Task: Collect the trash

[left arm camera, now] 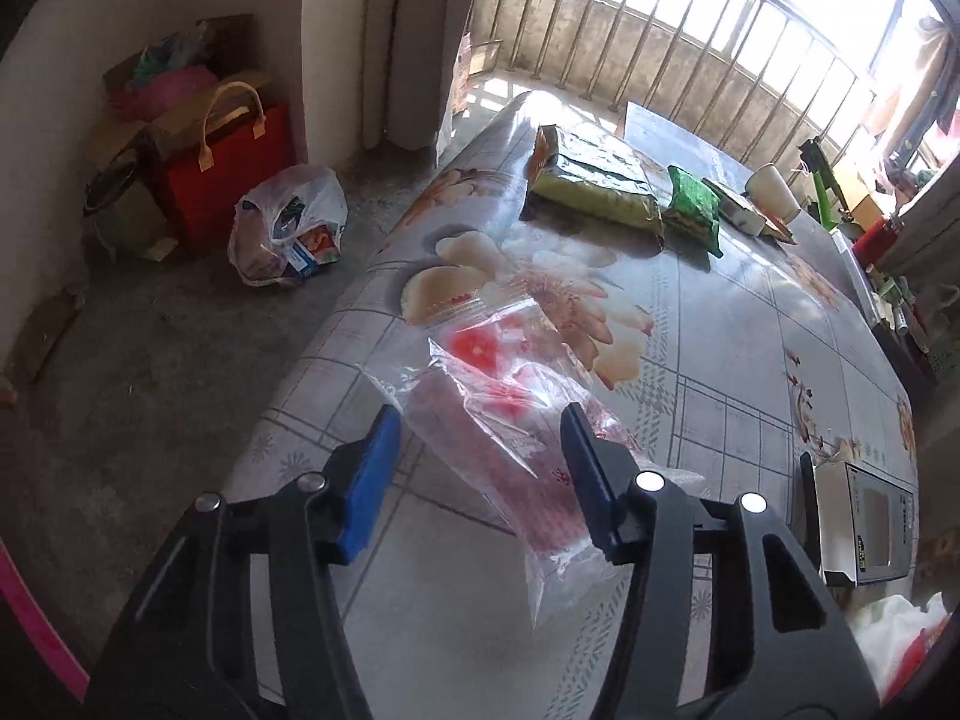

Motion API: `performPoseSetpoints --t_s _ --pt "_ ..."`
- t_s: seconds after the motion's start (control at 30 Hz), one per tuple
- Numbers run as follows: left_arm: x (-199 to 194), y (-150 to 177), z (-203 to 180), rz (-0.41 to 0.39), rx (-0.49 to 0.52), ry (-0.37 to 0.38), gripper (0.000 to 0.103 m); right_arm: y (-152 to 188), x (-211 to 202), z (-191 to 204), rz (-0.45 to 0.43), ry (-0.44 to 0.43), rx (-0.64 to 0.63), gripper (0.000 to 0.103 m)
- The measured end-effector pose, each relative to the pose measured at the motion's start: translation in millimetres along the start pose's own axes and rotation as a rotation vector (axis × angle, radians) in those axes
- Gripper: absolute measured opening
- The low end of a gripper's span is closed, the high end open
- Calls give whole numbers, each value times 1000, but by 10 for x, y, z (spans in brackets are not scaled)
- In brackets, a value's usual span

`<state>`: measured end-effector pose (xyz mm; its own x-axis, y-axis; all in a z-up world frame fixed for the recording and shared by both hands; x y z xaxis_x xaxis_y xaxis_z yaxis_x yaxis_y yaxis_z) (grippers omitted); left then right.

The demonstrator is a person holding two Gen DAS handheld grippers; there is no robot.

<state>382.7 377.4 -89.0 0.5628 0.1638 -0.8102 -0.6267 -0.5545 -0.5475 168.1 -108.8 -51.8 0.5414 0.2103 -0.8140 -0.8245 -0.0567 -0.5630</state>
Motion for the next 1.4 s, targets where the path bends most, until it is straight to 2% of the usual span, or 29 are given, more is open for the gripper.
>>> performPoseSetpoints --t_s 0.17,0.3,0.43,0.57,0.7,0.77,1.0,1.07,1.1,1.13,1.4 --pt "-23 61 34 -30 57 -5 29 -154 -153 -256 -63 81 -22 97" --pt "-54 114 56 -45 88 11 17 -280 -123 -368 -85 116 -144 97" --pt "-148 140 112 -42 78 50 11 -368 44 -310 -34 42 -345 97" --pt "-378 206 191 -63 105 73 8 -466 175 -279 26 -41 -490 97" --pt "-617 326 294 -68 128 95 7 -505 308 -258 87 -90 -582 97" --pt "-741 390 337 -72 135 107 7 -510 392 -246 104 -83 -619 97" --pt "-1279 590 355 -107 174 166 7 -493 584 -247 113 -91 -621 97" --pt "-1460 634 302 -119 200 184 7 -480 565 -257 109 -110 -602 91" --pt "-1546 653 276 -125 213 192 7 -471 553 -264 112 -121 -589 83" --pt "-1651 675 233 -134 227 204 7 -460 537 -276 113 -127 -577 81" --pt "-2497 813 -191 -235 341 294 7 -321 171 -401 16 -146 -486 79"
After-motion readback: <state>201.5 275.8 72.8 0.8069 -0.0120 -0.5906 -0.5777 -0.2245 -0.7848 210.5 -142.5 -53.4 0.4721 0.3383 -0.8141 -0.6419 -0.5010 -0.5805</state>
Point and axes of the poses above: each gripper's, at about its wrist camera, not at the fingertips, and x roughly the way its jaws point, z to its left, y to its underside, the point moved 4 cm from there along x, roughly the way its jaws point, and after that the axes turned 2 degrees about y, right-handed, at the moved point
